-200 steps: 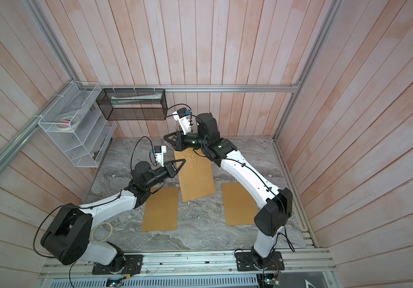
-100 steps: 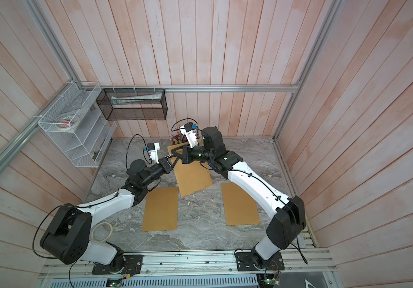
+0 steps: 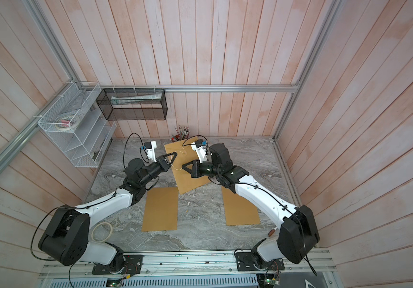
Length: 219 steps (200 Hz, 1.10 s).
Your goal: Open the file bag
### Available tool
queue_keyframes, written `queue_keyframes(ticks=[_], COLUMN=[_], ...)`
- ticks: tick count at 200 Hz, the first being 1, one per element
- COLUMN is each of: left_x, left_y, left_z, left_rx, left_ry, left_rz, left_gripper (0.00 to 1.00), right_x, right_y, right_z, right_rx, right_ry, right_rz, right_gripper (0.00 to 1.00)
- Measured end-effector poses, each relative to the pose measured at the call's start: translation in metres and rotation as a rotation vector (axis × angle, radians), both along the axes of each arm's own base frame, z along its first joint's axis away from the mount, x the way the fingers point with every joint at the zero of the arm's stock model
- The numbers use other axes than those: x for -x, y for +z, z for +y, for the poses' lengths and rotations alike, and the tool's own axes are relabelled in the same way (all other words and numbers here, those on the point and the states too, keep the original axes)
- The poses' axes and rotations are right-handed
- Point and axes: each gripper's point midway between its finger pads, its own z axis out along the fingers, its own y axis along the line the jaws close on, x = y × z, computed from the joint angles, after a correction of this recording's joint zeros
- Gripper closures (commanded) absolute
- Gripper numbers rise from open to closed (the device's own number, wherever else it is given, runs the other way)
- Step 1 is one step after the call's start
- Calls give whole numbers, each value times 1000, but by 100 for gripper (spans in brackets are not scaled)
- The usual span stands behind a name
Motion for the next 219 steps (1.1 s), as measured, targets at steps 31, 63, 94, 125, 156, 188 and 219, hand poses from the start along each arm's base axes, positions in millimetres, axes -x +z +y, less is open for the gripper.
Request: queue_keyframes(ticks=[31, 63, 94, 125, 156, 188, 219], left_x=[-1, -2, -1, 0, -1, 0, 0], left_y=[1, 9, 20, 25, 28, 31, 32], left_z=[3, 7, 10, 13, 17, 21, 22], left_rx=[-2, 5, 13, 16, 18, 14, 13], left_ry=[9, 18, 24, 30, 42, 51, 52], left_rz=[-4, -19, -44, -54, -59, -68, -66], left_gripper=[100, 100, 100, 100, 100, 100, 100], right_x=[5, 12, 15, 12, 9, 6, 1], right_y=[-17, -48, -73, -80, -83, -90, -90], right_z=[-9, -16, -25, -35, -47, -63, -78], right_rx=[6, 42, 72, 76, 76, 82, 79], right_ry=[-21, -37, -62, -91, -120, -160, -200], right_rz=[39, 106, 163, 178, 182, 194, 190], right_gripper=[100, 100, 100, 100, 100, 100, 100])
